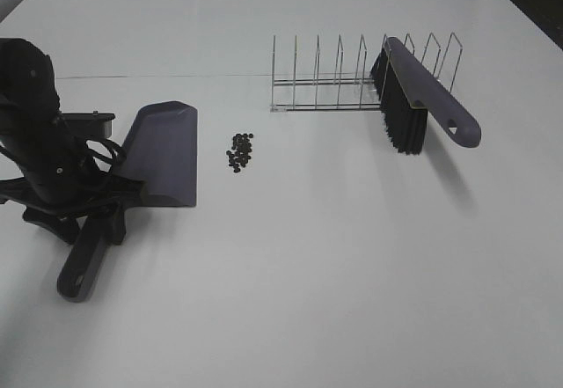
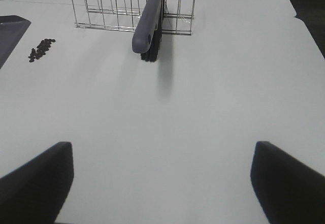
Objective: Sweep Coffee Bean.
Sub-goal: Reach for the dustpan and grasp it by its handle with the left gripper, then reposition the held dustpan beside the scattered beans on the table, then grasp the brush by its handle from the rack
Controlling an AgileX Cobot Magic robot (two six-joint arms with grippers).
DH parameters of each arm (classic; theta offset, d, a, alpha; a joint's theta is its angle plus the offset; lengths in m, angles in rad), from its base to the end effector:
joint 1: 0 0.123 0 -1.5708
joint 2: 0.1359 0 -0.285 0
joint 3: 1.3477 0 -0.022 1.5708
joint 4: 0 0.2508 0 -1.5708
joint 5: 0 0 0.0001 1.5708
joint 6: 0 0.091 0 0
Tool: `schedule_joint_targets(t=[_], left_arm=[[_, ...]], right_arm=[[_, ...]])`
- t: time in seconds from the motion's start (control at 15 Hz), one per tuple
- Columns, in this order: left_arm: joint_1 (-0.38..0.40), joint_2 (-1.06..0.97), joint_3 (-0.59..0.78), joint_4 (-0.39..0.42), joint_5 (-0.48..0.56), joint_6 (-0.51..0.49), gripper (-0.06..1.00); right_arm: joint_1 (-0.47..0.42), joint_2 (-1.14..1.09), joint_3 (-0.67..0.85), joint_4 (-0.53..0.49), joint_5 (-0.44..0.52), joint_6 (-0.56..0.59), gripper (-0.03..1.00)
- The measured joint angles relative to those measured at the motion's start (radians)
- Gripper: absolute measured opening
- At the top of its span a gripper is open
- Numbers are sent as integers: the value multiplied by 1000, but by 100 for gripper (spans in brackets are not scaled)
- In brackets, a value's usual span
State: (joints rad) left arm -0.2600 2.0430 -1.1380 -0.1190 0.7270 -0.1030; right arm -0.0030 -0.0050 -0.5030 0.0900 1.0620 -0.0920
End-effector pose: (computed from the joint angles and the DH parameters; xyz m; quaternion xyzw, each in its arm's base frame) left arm 0.3392 -0.0977 0.0983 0.0345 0.9985 -0.0418 0.0055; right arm -0.0062 0.0072 0.2783 -0.0398 0.8497 0.0200 0.5254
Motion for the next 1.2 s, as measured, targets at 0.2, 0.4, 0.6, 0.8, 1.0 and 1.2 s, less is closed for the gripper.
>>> schedule_joint_targets(t=[0.2, 0.4, 0.6, 0.8, 1.0, 1.2], left_arm=[[0, 3, 0, -1, -6, -4, 34], [0, 3, 0, -1, -6, -7, 34], [0, -6, 0, 1, -9, -21, 34], [0, -116, 0, 43, 6, -77, 34], [0, -156, 0, 52, 76, -84, 34], [0, -157, 0, 63, 93, -84, 34]], right_arm=[[0, 0, 0, 0, 0, 0, 84], [0, 0, 0, 0, 0, 0, 84], [0, 0, 0, 0, 0, 0, 84], [0, 0, 0, 0, 0, 0, 84], [0, 2, 0, 0, 0, 0, 84], [0, 45, -7, 0, -9, 0, 83]])
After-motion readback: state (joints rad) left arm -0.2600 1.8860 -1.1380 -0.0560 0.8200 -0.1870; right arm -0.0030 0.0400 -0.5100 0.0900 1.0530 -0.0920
